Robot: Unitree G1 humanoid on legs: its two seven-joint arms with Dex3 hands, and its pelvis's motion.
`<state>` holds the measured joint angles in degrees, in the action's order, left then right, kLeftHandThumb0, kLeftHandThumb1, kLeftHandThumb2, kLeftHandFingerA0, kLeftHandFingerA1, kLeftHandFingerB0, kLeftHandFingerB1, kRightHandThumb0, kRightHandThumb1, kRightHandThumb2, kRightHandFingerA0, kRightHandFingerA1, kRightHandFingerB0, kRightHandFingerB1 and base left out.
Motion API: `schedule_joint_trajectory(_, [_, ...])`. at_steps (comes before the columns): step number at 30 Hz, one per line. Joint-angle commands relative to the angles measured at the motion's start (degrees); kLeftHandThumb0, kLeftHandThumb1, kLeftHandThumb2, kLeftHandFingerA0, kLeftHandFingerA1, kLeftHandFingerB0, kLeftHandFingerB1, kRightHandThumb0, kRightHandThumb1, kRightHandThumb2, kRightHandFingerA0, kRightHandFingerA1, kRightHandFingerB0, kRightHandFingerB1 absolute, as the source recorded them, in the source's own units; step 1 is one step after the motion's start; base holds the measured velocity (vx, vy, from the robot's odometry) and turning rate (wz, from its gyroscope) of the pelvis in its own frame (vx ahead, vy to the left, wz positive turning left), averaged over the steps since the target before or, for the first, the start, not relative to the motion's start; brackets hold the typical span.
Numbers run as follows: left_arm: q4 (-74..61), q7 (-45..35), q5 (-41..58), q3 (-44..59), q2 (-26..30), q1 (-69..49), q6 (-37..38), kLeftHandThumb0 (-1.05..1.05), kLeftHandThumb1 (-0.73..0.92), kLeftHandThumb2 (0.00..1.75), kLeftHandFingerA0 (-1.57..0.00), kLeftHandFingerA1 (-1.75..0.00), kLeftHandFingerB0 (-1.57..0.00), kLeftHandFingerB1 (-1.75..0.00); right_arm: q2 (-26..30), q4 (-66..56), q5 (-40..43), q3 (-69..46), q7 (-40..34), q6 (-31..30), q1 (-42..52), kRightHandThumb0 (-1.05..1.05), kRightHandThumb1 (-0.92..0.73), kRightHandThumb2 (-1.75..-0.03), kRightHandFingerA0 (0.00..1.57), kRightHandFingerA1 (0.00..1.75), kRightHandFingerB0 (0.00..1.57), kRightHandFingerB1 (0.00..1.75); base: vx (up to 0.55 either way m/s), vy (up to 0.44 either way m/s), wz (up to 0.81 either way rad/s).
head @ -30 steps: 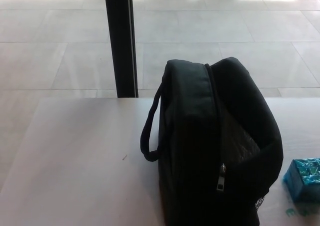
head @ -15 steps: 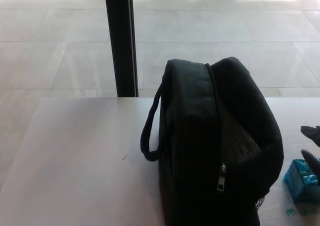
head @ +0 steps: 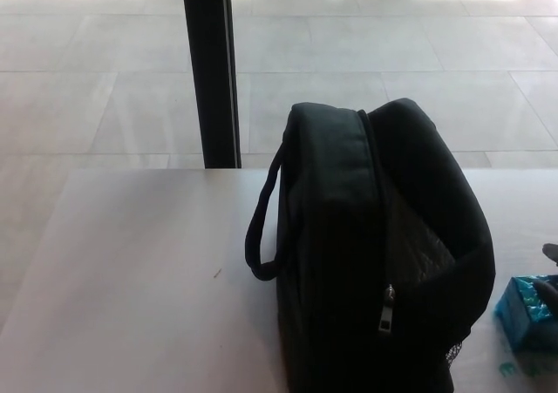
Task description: The robot uses its right hand to pick up the cube kept on the middle of the desk and put it inside the bag next to it
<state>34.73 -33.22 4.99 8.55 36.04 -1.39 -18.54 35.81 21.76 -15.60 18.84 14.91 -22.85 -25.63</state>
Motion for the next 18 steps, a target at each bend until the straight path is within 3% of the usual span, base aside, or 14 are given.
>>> schedule_joint_trajectory(1, [0.28,-0.12,-0.83,-0.47,1.15,-0.05,-0.46,-0.62,0.50,0.90,-0.34,-0.63,-0.22,-0.52,-1.52,1.68,-4.94,1.26,-1.43,-2.54,-1.32,-1.02,-0.80,-1.19,0.00,0.17,0.00,0.09,0.00,0.000,0.00])
schedule_joint_trajectory(11, [-0.40,-0.43,-0.92,-1.09,1.30,0.45,-0.53,-0.61,0.52,0.91,-0.33,-0.62,-0.21,-0.51,-3.87,-1.47,-7.26,1.31,-0.97,-1.15,-1.60,-1.05,-0.78,-1.16,0.00,0.17,0.00,0.09,0.00,0.000,0.00])
schedule_joint_trajectory(18, [-0.10,0.20,-0.47,-0.43,1.01,0.48,-0.39,-0.68,0.52,0.89,-0.32,-0.61,-0.26,-0.52,-2.72,-4.59,-7.17,1.51,4.28,-2.45,-2.00,-1.05,-0.70,-1.10,0.00,0.20,0.00,0.06,0.00,0.000,0.00])
